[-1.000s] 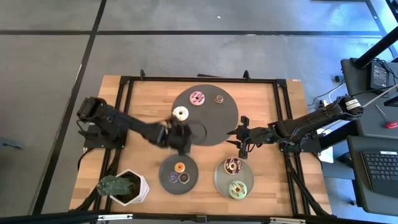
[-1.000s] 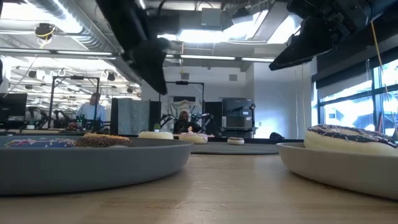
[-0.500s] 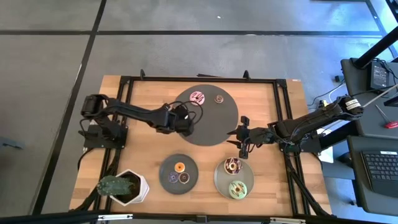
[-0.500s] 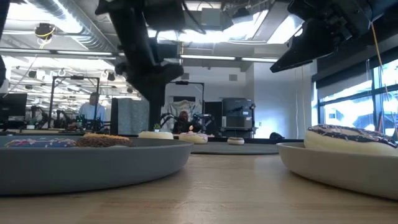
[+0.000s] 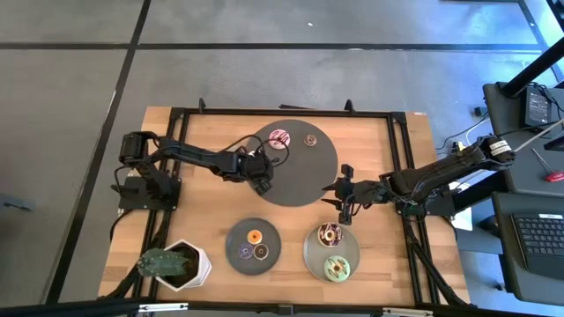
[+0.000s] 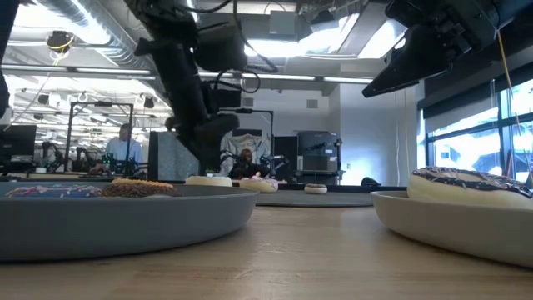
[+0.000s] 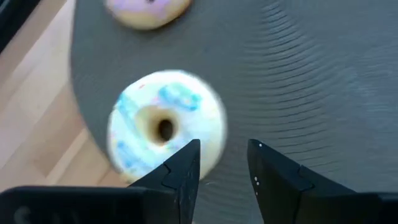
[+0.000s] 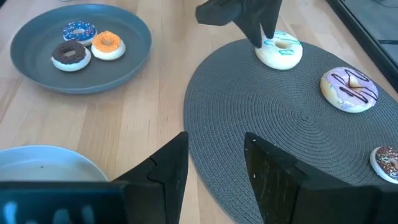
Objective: Pick & Place donuts
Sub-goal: Put large white donut on the gray plate
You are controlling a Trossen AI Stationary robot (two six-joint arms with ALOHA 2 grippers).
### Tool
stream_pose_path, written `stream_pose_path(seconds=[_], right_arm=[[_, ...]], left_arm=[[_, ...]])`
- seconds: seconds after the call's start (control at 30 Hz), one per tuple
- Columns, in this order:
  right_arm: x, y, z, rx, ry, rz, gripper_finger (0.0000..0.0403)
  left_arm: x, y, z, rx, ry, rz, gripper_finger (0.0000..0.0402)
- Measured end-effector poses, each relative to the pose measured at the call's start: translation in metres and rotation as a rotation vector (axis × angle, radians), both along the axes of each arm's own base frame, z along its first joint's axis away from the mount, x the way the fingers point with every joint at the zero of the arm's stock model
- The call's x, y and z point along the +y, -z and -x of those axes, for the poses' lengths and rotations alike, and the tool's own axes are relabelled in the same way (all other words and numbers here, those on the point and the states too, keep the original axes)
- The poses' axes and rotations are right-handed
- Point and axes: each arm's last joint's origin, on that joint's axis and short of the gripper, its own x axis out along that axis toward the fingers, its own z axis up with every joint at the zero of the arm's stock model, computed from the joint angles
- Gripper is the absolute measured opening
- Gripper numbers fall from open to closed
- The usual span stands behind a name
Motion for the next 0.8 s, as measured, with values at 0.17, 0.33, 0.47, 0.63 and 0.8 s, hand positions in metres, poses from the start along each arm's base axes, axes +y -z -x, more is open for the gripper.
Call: stream_pose_path(seconds=[0.17, 0.33, 0.47, 0.63, 0.8], right_arm=[[0.000, 0.000, 0.000, 0.001, 0.000, 0.001, 0.0158], [0.000, 0.000, 0.000, 0.001, 0.000, 0.001, 0.0158], [0.000, 0.001, 0.000, 0.005, 0.000, 0.002, 0.0158], [0.000, 0.001, 0.000, 0.008, 0.000, 0.002, 0.0158], [0.000, 0.001, 0.000, 0.008, 0.000, 0.003, 0.0158]], left_arm=[[0.009, 0.004, 0.005, 0.033, -0.010, -0.006, 0.0127], [0.016, 0.008, 0.005, 0.045, -0.008, 0.012, 0.0127], [0.021, 0.017, -0.001, 0.049, 0.035, 0.031, 0.0127], [0.025, 0.024, -0.002, 0.064, 0.025, 0.034, 0.0125], [0.022, 0.022, -0.003, 0.066, 0.059, 0.022, 0.0090]])
